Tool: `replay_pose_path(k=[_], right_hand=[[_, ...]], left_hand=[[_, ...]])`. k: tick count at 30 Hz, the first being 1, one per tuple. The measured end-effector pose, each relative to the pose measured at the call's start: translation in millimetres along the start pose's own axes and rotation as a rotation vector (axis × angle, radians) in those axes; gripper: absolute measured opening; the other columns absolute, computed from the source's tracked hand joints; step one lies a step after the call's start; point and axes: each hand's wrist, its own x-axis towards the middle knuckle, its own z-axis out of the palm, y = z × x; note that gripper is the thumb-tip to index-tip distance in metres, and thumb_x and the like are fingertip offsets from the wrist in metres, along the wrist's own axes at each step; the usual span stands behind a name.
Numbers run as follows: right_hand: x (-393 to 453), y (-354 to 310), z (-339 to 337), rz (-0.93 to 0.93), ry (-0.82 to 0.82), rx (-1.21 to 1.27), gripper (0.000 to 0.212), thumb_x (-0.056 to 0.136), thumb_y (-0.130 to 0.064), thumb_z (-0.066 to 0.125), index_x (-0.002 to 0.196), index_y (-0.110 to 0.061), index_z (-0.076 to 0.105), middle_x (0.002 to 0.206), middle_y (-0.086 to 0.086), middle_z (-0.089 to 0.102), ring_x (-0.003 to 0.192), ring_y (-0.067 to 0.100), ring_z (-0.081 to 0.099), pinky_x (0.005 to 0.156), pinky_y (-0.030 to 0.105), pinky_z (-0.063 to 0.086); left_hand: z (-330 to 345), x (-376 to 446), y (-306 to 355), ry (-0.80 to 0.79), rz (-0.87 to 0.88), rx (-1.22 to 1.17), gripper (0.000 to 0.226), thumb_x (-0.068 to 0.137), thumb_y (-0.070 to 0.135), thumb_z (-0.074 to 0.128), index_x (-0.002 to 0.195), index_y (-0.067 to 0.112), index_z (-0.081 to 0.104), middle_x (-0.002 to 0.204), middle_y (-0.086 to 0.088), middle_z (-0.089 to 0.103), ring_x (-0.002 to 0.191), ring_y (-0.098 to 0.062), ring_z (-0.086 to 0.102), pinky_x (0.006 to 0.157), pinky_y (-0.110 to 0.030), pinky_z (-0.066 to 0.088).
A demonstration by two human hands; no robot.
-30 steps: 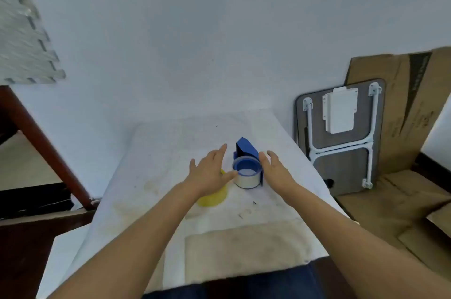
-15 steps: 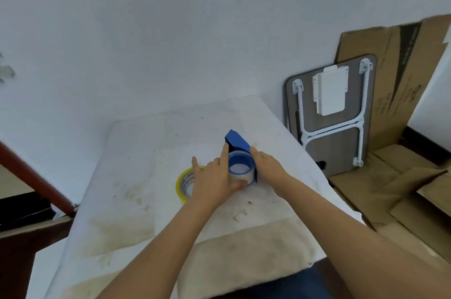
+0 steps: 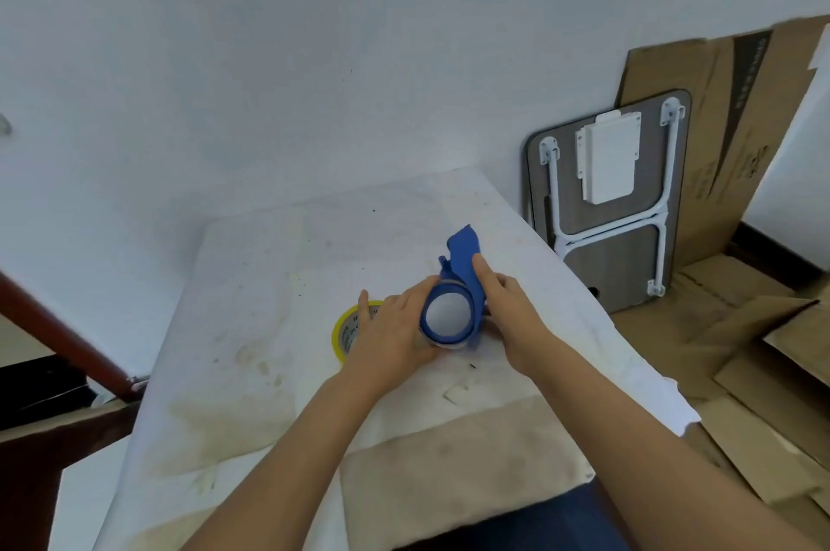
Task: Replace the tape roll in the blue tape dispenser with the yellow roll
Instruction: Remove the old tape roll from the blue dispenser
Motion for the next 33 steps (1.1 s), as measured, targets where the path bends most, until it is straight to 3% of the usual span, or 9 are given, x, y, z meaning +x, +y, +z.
replay_pose_path(k=[3,7,11,14,18,21,24,27,33], right_hand=[[-8,1,-1,-0.017,-0.064,0.023,0.075,0.072,-0.070,0.064,0.118,-0.012,0.058,0.109,0.007,0.072,0.096,0.022,0.069,0.083,0.037,0.058],[-17,8,-1,-0.036,-0.089,0.140,0.062,0.079,-0.058,0.065,0.120,-0.012,0.057,0.107,0.006,0.071,0.095,0.019,0.067,0.071,0.031,0.054],[-24,11,1,0.011,-0.092,0.286,0.053,0.083,-0.057,0.061,0.114,-0.014,0.064,0.104,0.004,0.070,0.097,0.018,0.065,0.071,0.032,0.054],[-29,10,2,0.012,-0.099,0.322,0.046,0.085,-0.056,0.060,0.106,-0.016,0.067,0.104,0.006,0.071,0.098,0.019,0.066,0.074,0.033,0.055],[-35,8,3,0.000,-0.094,0.280,0.060,0.080,-0.060,0.064,0.116,-0.012,0.065,0.107,0.009,0.073,0.097,0.021,0.068,0.075,0.034,0.056],[-35,9,1,-0.037,-0.122,0.258,0.071,0.073,-0.065,0.069,0.121,-0.013,0.064,0.108,0.010,0.076,0.099,0.025,0.072,0.076,0.033,0.057],[-35,5,-2,-0.084,-0.150,0.210,0.070,0.074,-0.063,0.068,0.122,-0.012,0.062,0.107,0.011,0.076,0.095,0.024,0.074,0.075,0.032,0.059],[-36,3,-7,-0.114,-0.160,0.196,0.067,0.076,-0.058,0.069,0.122,-0.010,0.060,0.109,0.012,0.074,0.092,0.028,0.075,0.082,0.039,0.060],[-37,-1,-11,-0.096,-0.179,0.166,0.084,0.061,-0.065,0.076,0.120,-0.007,0.061,0.115,0.019,0.071,0.098,0.036,0.072,0.087,0.044,0.060]], left_hand=[[-3,-11,1,0.026,0.050,0.008,0.078,0.087,0.045,0.065,0.151,0.042,0.021,0.156,0.019,0.035,0.140,-0.011,0.038,0.120,-0.062,0.000],[-8,-20,3,-0.007,0.059,0.021,0.089,0.087,0.039,0.066,0.155,0.044,0.009,0.164,0.011,0.021,0.148,-0.013,0.026,0.122,-0.058,-0.001],[-20,-32,9,-0.044,0.016,-0.304,0.101,0.080,0.040,0.076,0.155,0.041,0.009,0.162,0.015,0.024,0.145,-0.009,0.027,0.121,-0.037,0.023],[-30,-40,17,-0.066,-0.005,-0.466,0.102,0.081,0.037,0.078,0.155,0.043,0.009,0.160,0.019,0.024,0.143,-0.004,0.029,0.114,-0.026,0.029],[-37,-40,24,-0.041,-0.188,-0.607,0.076,0.090,0.035,0.069,0.153,0.040,0.027,0.144,0.013,0.044,0.125,-0.006,0.047,0.103,-0.029,0.042],[-40,-38,23,0.041,-0.258,-0.518,0.052,0.094,0.034,0.063,0.144,0.033,0.045,0.128,0.011,0.056,0.109,-0.009,0.058,0.089,-0.024,0.042],[-44,-36,24,0.095,-0.268,-0.493,0.030,0.097,0.022,0.060,0.126,0.027,0.064,0.113,0.009,0.069,0.104,-0.012,0.066,0.090,-0.029,0.052],[-47,-32,25,0.134,-0.253,-0.420,0.027,0.097,0.016,0.056,0.118,0.028,0.068,0.101,0.007,0.071,0.097,-0.017,0.068,0.088,-0.042,0.057],[-49,-24,25,0.171,-0.209,-0.348,0.030,0.102,0.015,0.046,0.121,0.028,0.064,0.088,-0.003,0.070,0.081,-0.025,0.066,0.079,-0.044,0.056]])
